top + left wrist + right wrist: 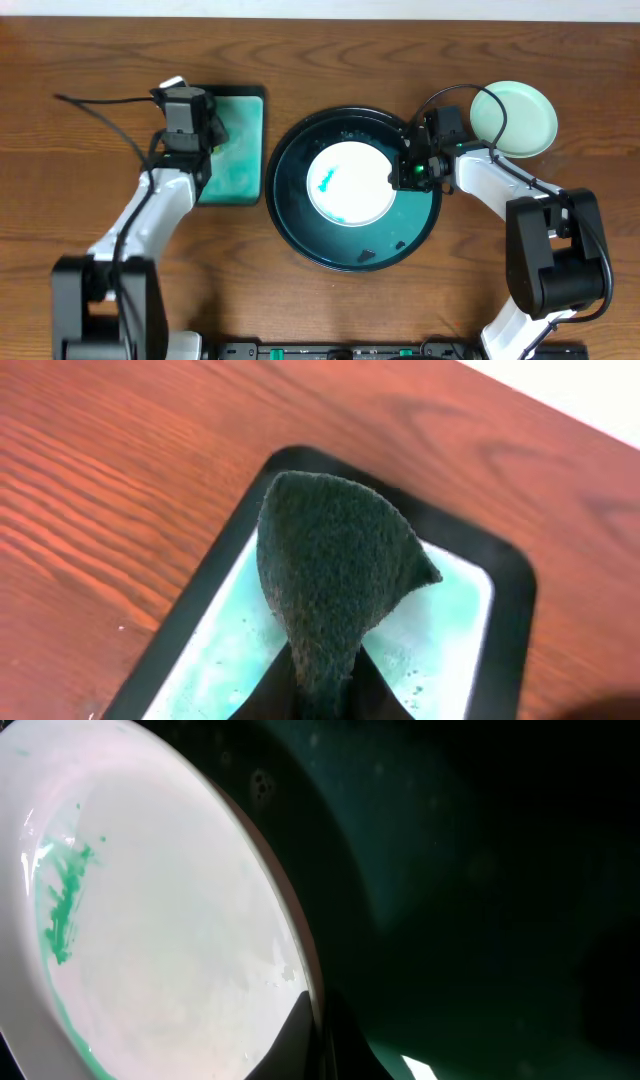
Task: Clean dirty plates on tray and stack at the side
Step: 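Lift the green sponge from the basin with the left gripper, then scrub the white plate with the sponge while the right gripper holds it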
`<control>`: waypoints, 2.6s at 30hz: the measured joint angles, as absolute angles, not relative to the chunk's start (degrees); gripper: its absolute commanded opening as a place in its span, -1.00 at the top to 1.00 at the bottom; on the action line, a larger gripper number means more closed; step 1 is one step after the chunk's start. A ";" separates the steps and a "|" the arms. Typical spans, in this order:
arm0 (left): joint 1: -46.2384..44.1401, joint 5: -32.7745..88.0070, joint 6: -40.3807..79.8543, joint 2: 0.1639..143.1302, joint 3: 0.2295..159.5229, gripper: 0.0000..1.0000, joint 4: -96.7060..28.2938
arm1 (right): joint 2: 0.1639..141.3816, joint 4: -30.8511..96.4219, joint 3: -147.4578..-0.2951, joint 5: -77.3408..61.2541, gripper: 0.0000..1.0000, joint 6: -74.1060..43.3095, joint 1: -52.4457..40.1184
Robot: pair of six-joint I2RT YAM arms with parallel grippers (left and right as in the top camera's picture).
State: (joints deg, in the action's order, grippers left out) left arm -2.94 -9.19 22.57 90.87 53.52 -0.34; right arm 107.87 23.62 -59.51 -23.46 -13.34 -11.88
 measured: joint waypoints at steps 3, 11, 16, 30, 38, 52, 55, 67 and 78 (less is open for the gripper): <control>-2.94 -9.17 24.71 90.43 53.49 0.86 -2.90 | 107.90 23.49 -59.48 -23.49 0.98 -13.34 -11.88; -2.94 -9.13 26.74 98.76 52.38 0.86 -3.77 | 108.16 22.24 -59.51 -23.59 0.98 -13.37 -12.21; -2.94 -6.90 23.79 96.49 51.99 0.86 -4.12 | 108.16 22.15 -59.51 -23.59 0.97 -13.37 -12.25; -3.53 23.64 20.93 88.79 51.99 0.86 -4.73 | 108.40 20.27 -59.51 -23.51 0.97 -13.65 -12.62; -15.22 31.64 20.93 88.79 51.99 0.86 -4.12 | 108.60 19.81 -59.51 -23.59 0.98 -14.17 -12.62; -36.27 3.92 30.65 95.07 51.92 0.86 4.01 | 108.60 19.66 -59.51 -23.55 0.98 -15.09 -12.80; -36.51 2.20 32.01 99.57 52.03 0.86 12.03 | 108.60 19.64 -59.51 -23.55 0.98 -15.09 -12.80; -36.64 -0.05 32.71 110.56 52.12 0.86 19.25 | 108.62 19.66 -59.51 -23.51 0.98 -15.09 -12.84; -38.20 -21.45 13.96 110.56 52.88 0.88 15.18 | 108.68 19.53 -59.51 -23.59 0.98 -15.11 -12.91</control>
